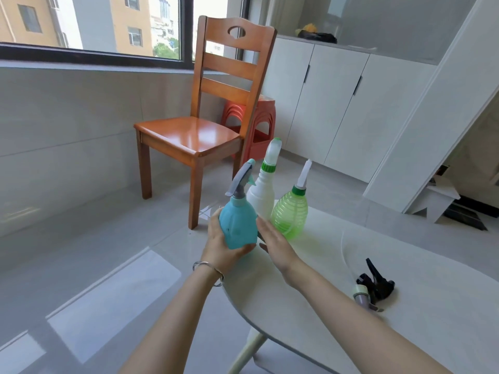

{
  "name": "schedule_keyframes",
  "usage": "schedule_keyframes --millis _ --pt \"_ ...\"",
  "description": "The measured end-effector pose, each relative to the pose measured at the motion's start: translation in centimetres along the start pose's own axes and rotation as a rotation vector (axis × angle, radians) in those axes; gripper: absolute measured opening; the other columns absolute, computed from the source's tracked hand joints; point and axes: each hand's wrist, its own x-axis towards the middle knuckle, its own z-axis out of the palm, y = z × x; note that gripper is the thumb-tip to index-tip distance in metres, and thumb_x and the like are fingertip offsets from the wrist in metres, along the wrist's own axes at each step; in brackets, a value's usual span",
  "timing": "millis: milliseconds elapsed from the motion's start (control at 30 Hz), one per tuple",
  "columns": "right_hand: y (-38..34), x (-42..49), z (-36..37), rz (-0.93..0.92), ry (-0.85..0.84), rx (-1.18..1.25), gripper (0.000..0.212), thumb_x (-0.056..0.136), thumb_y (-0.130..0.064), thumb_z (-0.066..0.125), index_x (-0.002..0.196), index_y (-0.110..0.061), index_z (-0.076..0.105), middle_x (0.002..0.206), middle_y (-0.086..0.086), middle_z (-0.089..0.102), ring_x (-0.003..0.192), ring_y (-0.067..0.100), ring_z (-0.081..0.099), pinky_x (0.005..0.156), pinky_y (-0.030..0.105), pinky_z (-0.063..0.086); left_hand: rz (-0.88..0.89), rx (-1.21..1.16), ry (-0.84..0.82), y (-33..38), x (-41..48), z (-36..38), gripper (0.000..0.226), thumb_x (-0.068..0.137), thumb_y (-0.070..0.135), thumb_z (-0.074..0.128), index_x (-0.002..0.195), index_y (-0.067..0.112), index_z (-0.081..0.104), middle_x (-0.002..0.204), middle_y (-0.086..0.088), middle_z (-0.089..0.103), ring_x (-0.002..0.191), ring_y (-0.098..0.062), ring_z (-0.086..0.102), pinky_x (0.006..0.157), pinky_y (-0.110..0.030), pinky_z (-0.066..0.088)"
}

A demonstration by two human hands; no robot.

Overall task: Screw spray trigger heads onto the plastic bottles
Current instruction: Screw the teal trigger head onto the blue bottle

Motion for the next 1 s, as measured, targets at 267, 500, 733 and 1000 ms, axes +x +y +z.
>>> schedule_keyframes --millis 267,500,733,1000 --pt "1.0 0.8 -0.8 0.091 -0.014 0.057 0.028 0.098 -0.049 0.027 0.122 -0.047 0.042 0.113 -0.036 0.05 0.11 -0.01 0.048 0.098 0.023 0.036 0.023 0.142 -0.021 0.6 0.3 0.7 0.1 0.065 0.021 0.084 0.142 0.016 0.02 0.14 -0.009 0.033 0.128 -0.023 0.036 0.107 -0.039 0.038" --pt "1.2 1.2 -1.1 0.109 -0.045 0.09 0.032 0.097 -0.051 0.027 0.126 -0.045 0.041 0.113 -0.034 0.051 0.107 -0.011 0.049 0.096 0.022 0.036 0.024 0.138 -0.01 0.8 0.2 0.8 0.099 0.064 0.019 0.084 0.141 0.019 0.022 0.136 -0.007 0.034 0.121 -0.019 0.039 0.1 -0.03 0.041" --pt "0.8 0.8 -1.5 0.096 -0.052 0.053 0.041 0.098 -0.049 0.027 0.136 -0.039 0.037 0.129 -0.02 0.049 0.115 0.002 0.05 0.095 0.024 0.038 0.009 0.158 -0.01 1.1 0.1 0.5 0.104 0.061 0.022 0.086 0.142 0.019 0.021 0.137 -0.007 0.036 0.125 -0.022 0.04 0.103 -0.043 0.044" --pt "0.2 -0.9 -4.0 0.075 0.007 0.056 0.052 0.098 -0.044 0.033 0.146 -0.024 0.028 0.151 -0.006 0.034 0.125 0.012 0.048 0.1 0.027 0.039 0.07 0.281 0.097 3.7 -0.2 -0.1 0.111 0.063 0.044 0.082 0.147 0.02 0.014 0.154 -0.003 0.025 0.14 -0.02 0.026 0.113 -0.038 0.028"
